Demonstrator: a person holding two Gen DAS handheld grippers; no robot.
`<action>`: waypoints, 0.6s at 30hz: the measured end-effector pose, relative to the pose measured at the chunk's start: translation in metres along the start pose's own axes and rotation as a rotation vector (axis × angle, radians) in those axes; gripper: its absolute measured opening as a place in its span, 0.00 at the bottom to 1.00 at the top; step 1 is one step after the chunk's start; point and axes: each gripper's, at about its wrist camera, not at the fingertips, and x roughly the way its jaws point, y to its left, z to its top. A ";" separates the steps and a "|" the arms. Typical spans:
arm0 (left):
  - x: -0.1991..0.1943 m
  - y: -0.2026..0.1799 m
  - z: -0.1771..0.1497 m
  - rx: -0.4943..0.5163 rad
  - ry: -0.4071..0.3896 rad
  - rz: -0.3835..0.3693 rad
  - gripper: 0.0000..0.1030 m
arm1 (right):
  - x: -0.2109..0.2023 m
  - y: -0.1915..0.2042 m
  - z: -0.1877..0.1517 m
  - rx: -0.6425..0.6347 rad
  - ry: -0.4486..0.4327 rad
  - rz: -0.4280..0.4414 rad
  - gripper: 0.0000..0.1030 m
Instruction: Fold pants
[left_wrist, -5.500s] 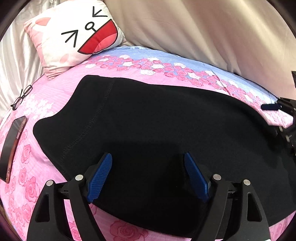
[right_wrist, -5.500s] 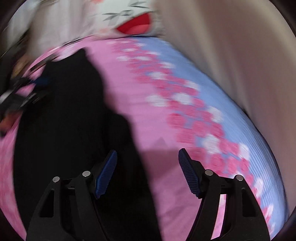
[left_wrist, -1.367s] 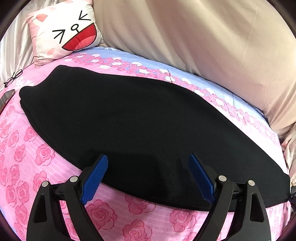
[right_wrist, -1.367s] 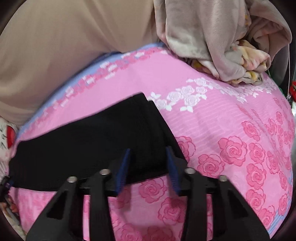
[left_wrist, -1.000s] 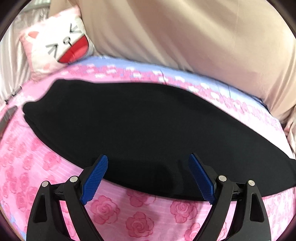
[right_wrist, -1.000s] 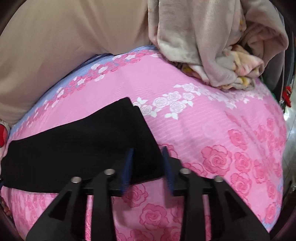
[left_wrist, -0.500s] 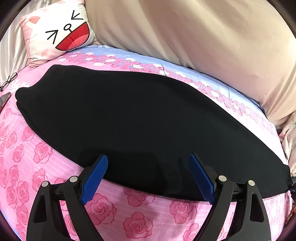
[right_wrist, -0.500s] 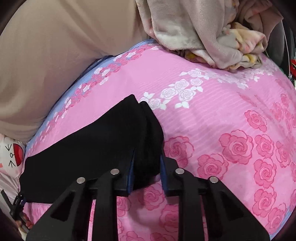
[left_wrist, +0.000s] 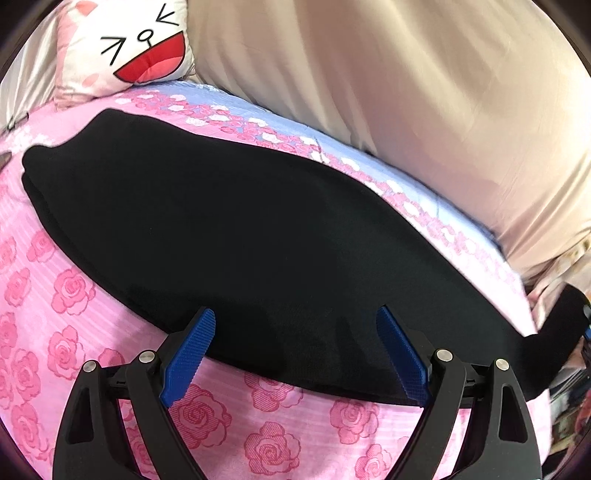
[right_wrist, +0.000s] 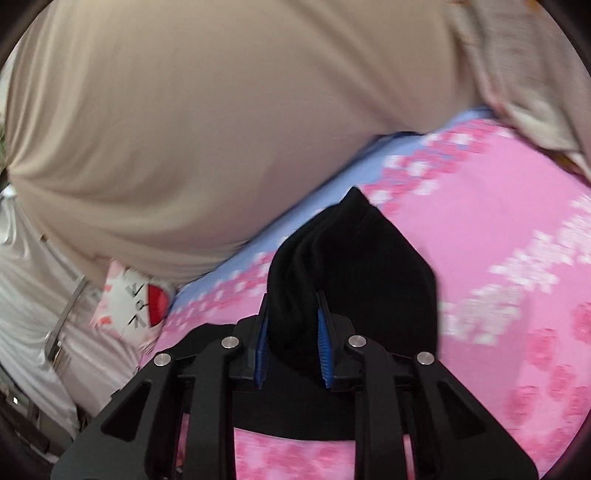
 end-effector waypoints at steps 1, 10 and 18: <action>-0.001 0.003 0.000 -0.014 -0.005 -0.018 0.84 | 0.014 0.018 0.000 -0.025 0.019 0.020 0.20; -0.007 0.018 0.000 -0.091 -0.020 -0.122 0.84 | 0.149 0.128 -0.045 -0.212 0.236 0.111 0.20; -0.009 0.028 0.002 -0.139 -0.020 -0.181 0.84 | 0.240 0.175 -0.134 -0.341 0.457 0.124 0.20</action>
